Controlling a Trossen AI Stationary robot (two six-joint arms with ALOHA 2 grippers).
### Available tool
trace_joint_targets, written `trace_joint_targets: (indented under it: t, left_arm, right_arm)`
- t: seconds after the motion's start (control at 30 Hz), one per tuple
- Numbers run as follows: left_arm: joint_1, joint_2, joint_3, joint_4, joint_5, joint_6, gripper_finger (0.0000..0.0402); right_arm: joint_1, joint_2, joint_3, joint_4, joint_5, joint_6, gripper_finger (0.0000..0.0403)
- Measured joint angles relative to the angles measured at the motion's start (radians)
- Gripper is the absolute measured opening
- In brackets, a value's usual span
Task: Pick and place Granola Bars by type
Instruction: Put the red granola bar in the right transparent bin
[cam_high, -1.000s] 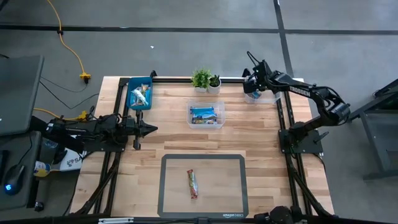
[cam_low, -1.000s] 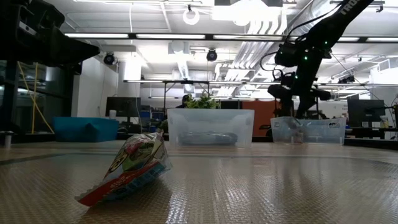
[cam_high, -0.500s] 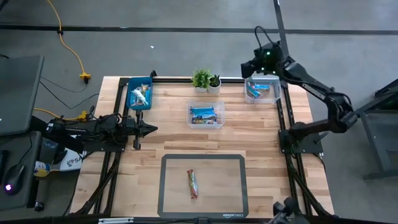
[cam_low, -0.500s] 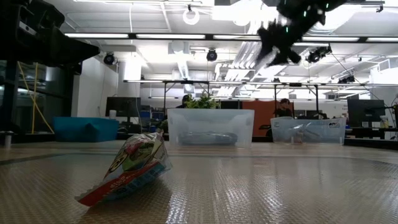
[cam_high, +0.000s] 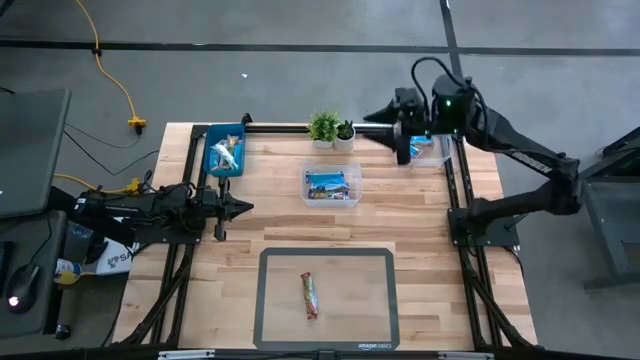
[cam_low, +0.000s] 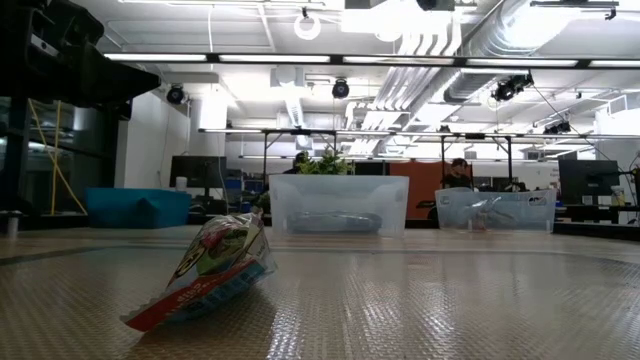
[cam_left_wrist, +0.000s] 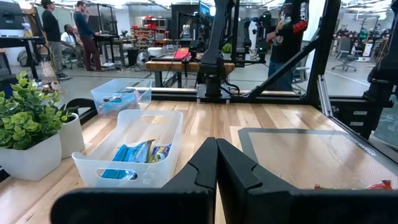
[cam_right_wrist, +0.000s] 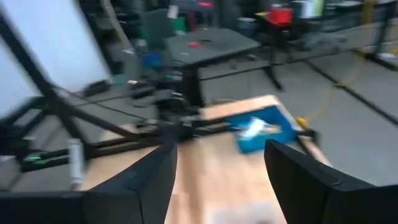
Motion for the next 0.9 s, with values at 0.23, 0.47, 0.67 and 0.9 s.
trace_joint_targets:
  t: [0.23, 0.47, 0.67, 0.9]
  left_arm:
    - [0.000, 0.000, 0.000, 0.000, 0.000, 0.000, 0.0001]
    - [0.000, 0.000, 0.000, 0.000, 0.000, 0.000, 0.0001]
    - [0.000, 0.000, 0.000, 0.000, 0.000, 0.000, 0.0001]
    - [0.000, 0.000, 0.000, 0.000, 0.000, 0.000, 0.0001]
  right_arm:
    - [0.218, 0.053, 0.050, 0.012, 0.137, 0.086, 0.0229]
    - [0.421, 0.174, 0.113, 0.014, 0.231, 0.087, 0.0229]
    - [0.548, 0.332, 0.187, -0.020, 0.219, 0.049, 0.0227]
    - [0.620, 0.553, 0.283, -0.080, 0.249, 0.246, 0.0227]
